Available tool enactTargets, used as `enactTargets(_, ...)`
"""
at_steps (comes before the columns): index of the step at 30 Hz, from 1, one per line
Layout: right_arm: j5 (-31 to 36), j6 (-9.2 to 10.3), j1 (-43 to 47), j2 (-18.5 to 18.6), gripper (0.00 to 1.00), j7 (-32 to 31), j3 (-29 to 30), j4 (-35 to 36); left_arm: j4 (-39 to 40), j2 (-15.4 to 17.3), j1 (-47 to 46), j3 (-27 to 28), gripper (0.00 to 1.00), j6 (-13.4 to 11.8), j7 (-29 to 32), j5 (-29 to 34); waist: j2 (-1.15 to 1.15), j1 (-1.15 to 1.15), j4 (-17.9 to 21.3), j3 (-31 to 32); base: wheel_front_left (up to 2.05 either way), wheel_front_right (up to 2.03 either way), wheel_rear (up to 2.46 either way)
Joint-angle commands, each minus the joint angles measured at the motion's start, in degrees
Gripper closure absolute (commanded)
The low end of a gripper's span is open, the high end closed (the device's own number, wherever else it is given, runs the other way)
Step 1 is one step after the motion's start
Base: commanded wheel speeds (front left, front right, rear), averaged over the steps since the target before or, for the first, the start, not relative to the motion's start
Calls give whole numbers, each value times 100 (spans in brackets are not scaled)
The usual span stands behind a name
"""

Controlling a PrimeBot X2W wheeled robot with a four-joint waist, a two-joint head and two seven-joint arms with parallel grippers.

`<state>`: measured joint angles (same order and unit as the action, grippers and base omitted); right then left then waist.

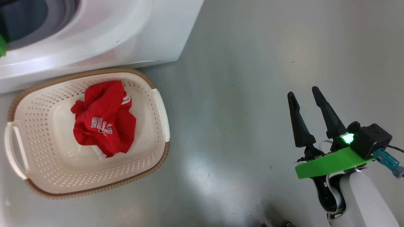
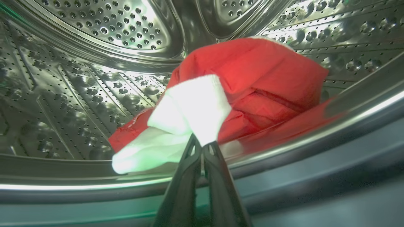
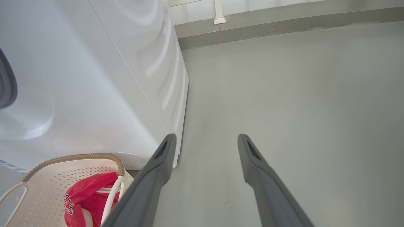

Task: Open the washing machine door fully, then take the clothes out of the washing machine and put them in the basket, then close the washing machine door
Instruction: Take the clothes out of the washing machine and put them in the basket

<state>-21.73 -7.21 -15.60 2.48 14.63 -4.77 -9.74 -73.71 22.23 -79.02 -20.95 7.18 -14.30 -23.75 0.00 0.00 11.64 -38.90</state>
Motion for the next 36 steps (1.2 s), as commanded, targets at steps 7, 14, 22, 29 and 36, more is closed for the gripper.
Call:
enactTargets(7, 24, -28, -36, 40, 0, 37, -28, 101, 803, 268, 292, 404, 100, -35, -68, -196, 0, 0, -173, 112, 0, 0, 0)
enactTargets(14, 148, -28, 0, 40, 0, 37, 85, 67, 1723, 157, 1043, 1002, 100, -113, -69, -216, 0, 0, -354, 363, 0, 0, 0)
enactTargets(22, 288, -28, 145, 40, 0, 37, 232, -11, 2993, -299, 2186, 1934, 100, -128, -69, 129, 0, 0, -607, 769, 0, 0, 0)
enactTargets(29, 350, -28, 272, 40, 0, 37, 322, -62, 3915, -760, 2983, 2538, 100, -36, -70, 497, 0, 0, -747, 1054, 0, 0, 0)
enactTargets(36, 380, -28, 400, 40, 0, 37, 381, -91, 4635, -1081, 3588, 2871, 100, 15, -70, 736, 0, 0, -807, 1282, 0, 0, 0)
